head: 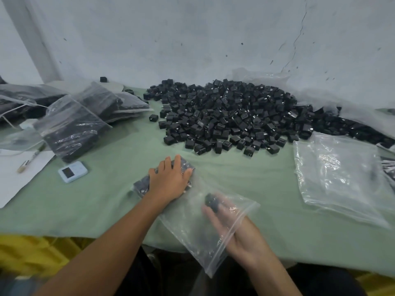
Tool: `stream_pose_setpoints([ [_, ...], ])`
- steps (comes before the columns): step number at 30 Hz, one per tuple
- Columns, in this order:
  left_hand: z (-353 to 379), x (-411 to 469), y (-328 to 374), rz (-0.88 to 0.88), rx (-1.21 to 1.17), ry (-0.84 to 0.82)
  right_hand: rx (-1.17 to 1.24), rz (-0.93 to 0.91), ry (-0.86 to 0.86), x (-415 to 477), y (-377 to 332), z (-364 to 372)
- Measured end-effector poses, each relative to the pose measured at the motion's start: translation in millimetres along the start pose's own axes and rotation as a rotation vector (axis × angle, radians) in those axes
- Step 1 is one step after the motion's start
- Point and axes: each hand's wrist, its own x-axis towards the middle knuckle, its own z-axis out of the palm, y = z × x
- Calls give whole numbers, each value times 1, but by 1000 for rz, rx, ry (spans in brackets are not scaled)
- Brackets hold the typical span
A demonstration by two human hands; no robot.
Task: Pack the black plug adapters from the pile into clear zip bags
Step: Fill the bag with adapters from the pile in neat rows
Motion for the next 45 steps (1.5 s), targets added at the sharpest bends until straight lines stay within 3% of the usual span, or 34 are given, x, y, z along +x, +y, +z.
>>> stream_pose_setpoints([
  [7,0,-1,1,17,-9,16,-336,-94,8,67,8,33],
  [13,1,0,0,14,-13,16,-1007,-669,375,69,40,35],
  [17,2,0,-1,22,-16,23,-1154,-670,308,75,40,39],
  [22,3,1,-1,27,-26,31,-1170,-478,284,81,32,35],
  [32,4,0,-2,21,-48,47,-1387,-572,163,86,27,26],
  [40,0,11,-2,-16,-74,-36,-1129,-709,-26,60,28,37],
  [45,-3,13,-3,-40,-154,-58,-1153,-712,-23,57,27,49],
])
